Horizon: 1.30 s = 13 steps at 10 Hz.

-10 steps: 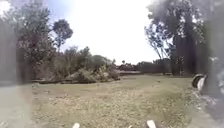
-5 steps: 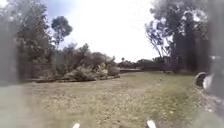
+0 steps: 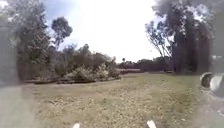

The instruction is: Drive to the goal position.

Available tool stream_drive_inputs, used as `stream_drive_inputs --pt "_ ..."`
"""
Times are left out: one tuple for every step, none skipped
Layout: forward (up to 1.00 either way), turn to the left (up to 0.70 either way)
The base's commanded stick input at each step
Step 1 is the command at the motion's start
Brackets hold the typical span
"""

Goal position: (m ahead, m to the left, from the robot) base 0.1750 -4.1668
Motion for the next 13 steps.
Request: stream_drive_inputs --pt "0.50 0.00" --pt "0.50 0.00" --pt "0.50 0.00" --pt "0.50 0.00" --pt "0.50 0.00" --pt "0.50 0.00" --pt "0.50 0.00" --pt "0.50 0.00" --pt "0.50 0.00" --pt "0.50 0.00" --pt "0.50 0.00" --pt "0.50 0.00" --pt "0.50 0.00"
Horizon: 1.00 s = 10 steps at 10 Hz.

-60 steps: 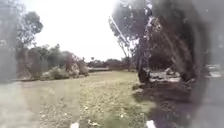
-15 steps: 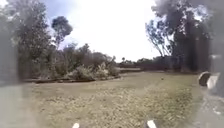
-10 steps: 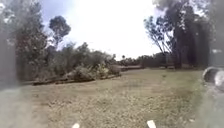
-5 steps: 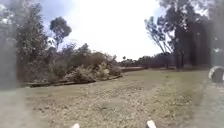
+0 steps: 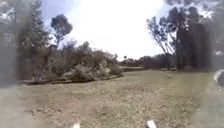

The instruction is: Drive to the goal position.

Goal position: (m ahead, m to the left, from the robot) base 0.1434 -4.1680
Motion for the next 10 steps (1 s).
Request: stream_drive_inputs --pt "0.50 0.00" --pt "0.50 0.00" --pt "0.50 0.00" --pt "0.50 0.00" --pt "0.50 0.00" --pt "0.50 0.00" --pt "0.50 0.00" --pt "0.50 0.00" --pt "0.50 0.00" --pt "0.50 0.00"
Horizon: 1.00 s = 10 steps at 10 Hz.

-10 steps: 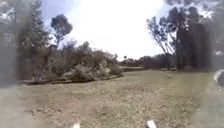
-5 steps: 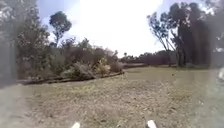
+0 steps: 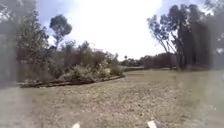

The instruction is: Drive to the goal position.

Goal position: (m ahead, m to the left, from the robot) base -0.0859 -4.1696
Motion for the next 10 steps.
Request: stream_drive_inputs --pt "0.50 0.00" --pt "0.50 0.00" --pt "0.50 0.00" --pt "0.50 0.00" --pt "0.50 0.00" --pt "0.50 0.00" --pt "0.50 0.00" --pt "0.50 0.00" --pt "0.50 0.00" --pt "0.50 0.00"
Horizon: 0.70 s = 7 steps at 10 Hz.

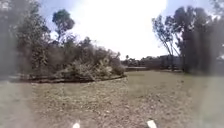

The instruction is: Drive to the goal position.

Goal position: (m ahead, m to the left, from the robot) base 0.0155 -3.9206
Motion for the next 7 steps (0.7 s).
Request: stream_drive_inputs --pt "0.50 0.00" --pt "0.50 0.00" --pt "0.50 0.00" --pt "0.50 -0.37" --pt "0.50 -0.49" --pt "0.50 -0.50" --pt "0.50 -0.50"
